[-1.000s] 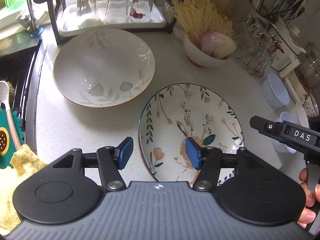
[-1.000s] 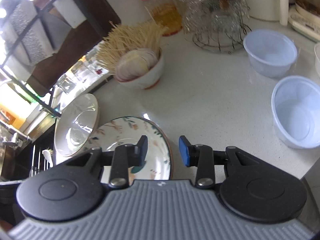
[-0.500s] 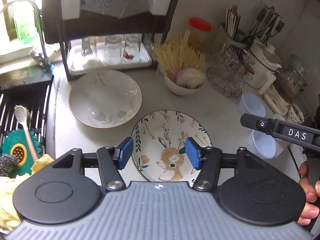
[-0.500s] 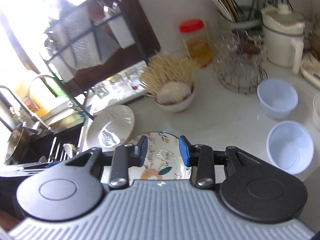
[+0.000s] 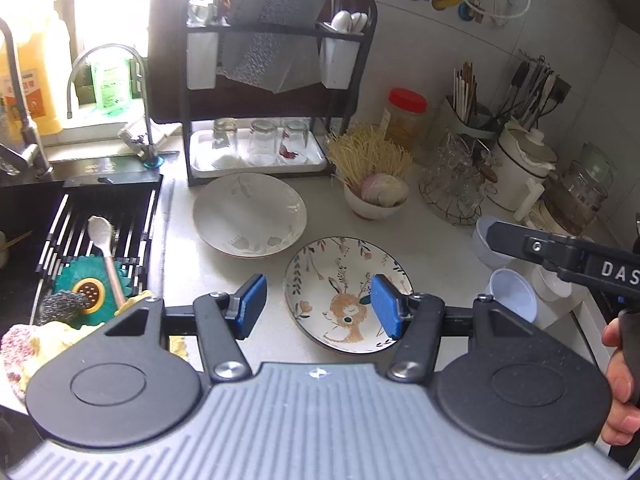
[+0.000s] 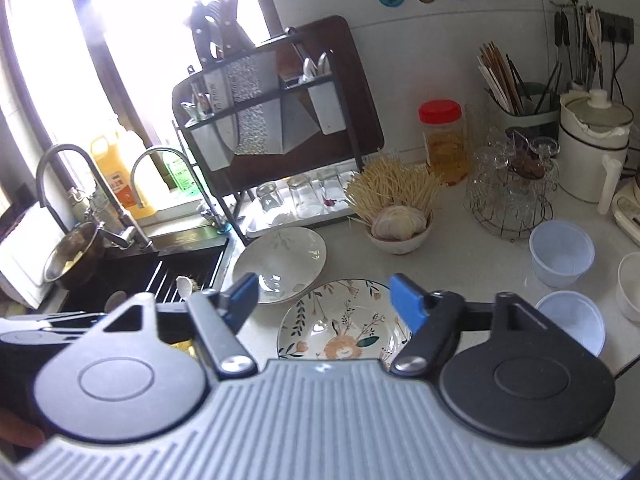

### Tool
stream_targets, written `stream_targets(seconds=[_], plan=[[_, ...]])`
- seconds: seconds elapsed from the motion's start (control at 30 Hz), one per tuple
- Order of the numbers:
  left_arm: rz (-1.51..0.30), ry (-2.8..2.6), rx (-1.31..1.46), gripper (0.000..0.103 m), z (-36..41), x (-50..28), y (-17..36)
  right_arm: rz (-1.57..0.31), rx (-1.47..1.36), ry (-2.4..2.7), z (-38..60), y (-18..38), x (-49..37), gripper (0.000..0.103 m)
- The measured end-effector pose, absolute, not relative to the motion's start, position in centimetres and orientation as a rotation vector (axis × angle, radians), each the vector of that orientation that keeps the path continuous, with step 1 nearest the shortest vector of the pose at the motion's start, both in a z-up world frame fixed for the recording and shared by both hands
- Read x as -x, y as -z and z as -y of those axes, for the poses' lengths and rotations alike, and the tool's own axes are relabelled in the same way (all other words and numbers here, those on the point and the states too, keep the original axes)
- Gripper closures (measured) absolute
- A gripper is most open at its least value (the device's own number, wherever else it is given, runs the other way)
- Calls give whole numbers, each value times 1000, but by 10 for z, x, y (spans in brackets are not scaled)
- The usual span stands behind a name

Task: Organize plates and bowls
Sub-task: 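Withdraw both grippers and move toward the smaller white bowl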

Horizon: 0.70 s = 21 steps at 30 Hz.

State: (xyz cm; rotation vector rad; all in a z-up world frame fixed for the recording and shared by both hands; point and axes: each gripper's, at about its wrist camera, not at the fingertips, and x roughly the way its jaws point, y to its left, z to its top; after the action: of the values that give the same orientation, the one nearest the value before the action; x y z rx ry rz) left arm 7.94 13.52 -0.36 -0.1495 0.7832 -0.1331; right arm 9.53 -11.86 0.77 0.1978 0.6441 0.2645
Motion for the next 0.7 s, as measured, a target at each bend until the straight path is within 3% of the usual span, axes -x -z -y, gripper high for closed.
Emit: stream_targets(seconds=[0.37,0.7], plan=[[-774,66,169,40,-136,-63,-4,-695,-126,-297,113,-31,-83,22],[-809,-9,173,40,-125,-88,2,-742,13,-346,102,-94,-93,22]])
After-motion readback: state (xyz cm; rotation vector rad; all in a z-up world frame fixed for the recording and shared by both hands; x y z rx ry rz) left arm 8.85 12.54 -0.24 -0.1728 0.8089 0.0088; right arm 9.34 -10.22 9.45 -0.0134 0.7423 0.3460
